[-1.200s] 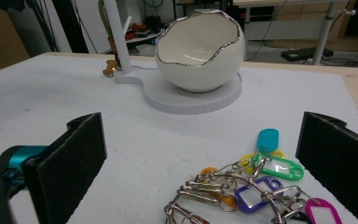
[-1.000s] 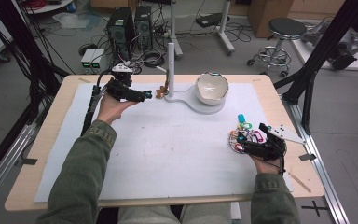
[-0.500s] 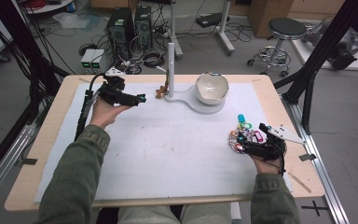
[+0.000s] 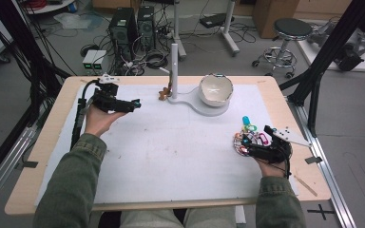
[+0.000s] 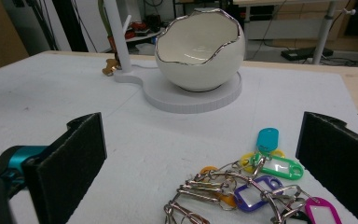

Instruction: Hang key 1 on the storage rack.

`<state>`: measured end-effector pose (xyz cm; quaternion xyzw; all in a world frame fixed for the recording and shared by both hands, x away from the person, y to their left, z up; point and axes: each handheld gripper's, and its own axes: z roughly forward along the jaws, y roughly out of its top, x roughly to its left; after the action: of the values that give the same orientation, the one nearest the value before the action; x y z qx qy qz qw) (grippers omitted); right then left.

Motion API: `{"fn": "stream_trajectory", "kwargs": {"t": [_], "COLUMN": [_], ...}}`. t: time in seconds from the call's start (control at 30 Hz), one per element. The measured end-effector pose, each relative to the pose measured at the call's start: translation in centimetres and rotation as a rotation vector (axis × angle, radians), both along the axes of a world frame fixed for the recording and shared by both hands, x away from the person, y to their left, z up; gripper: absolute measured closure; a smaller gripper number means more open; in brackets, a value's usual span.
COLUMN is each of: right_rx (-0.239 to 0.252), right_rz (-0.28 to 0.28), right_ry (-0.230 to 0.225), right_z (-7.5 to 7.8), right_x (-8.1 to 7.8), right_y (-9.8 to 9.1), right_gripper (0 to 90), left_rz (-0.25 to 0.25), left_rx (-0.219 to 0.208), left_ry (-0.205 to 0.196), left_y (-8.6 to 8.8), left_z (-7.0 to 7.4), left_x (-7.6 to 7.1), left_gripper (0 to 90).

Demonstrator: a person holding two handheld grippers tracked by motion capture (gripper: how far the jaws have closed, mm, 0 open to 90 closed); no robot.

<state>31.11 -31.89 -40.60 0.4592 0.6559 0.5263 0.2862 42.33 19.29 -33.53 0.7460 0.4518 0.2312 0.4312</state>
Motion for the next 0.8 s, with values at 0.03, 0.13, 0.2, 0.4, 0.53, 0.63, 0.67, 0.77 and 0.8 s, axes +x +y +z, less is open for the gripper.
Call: {"fn": "stream_trajectory", "kwargs": {"t": [0.03, 0.13, 0.2, 0.4, 0.53, 0.63, 0.67, 0.77, 0.8], "right_rx": [0.001, 0.001, 0.002, 0.001, -0.005, -0.005, -0.006, -0.006, -0.008], "right_rz": [0.000, 0.001, -0.001, 0.000, 0.001, 0.000, 0.001, 0.003, 0.002], "right_ry": [0.001, 0.001, 0.001, 0.003, -0.001, 0.000, -0.002, -0.002, 0.002], "right_z": [0.0, 0.0, 0.0, 0.0, 0.0, 0.0, 0.0, 0.0, 0.0], "right_x": [0.0, 0.0, 0.0, 0.0, 0.0, 0.0, 0.0, 0.0, 0.0], "right_y": [0.0, 0.0, 0.0, 0.0, 0.1, 0.1, 0.1, 0.1, 0.1], "right_gripper": [0.7, 0.7, 0.8, 0.7, 0.8, 0.8, 0.8, 0.8, 0.8], "left_rz": [0.007, 0.026, 0.041, 0.061, 0.079, 0.099, 0.109, 0.128, 0.132], "left_rx": [0.003, -0.013, -0.018, -0.028, -0.031, -0.039, -0.041, -0.038, -0.031], "left_ry": [0.000, -0.004, -0.012, -0.033, -0.048, -0.053, -0.059, -0.066, -0.069], "left_y": [0.2, 0.9, 1.4, 2.8, 3.6, 4.4, 4.6, 5.3, 5.4], "left_z": [-0.1, -0.6, -0.8, -1.2, -1.6, -2.2, -2.4, -2.8, -2.9], "left_x": [-0.1, -0.6, -1.0, -2.5, -3.8, -4.5, -4.7, -5.5, -5.7], "left_gripper": [1.6, 1.6, 1.6, 1.7, 1.7, 1.6, 1.7, 1.6, 1.7]}}
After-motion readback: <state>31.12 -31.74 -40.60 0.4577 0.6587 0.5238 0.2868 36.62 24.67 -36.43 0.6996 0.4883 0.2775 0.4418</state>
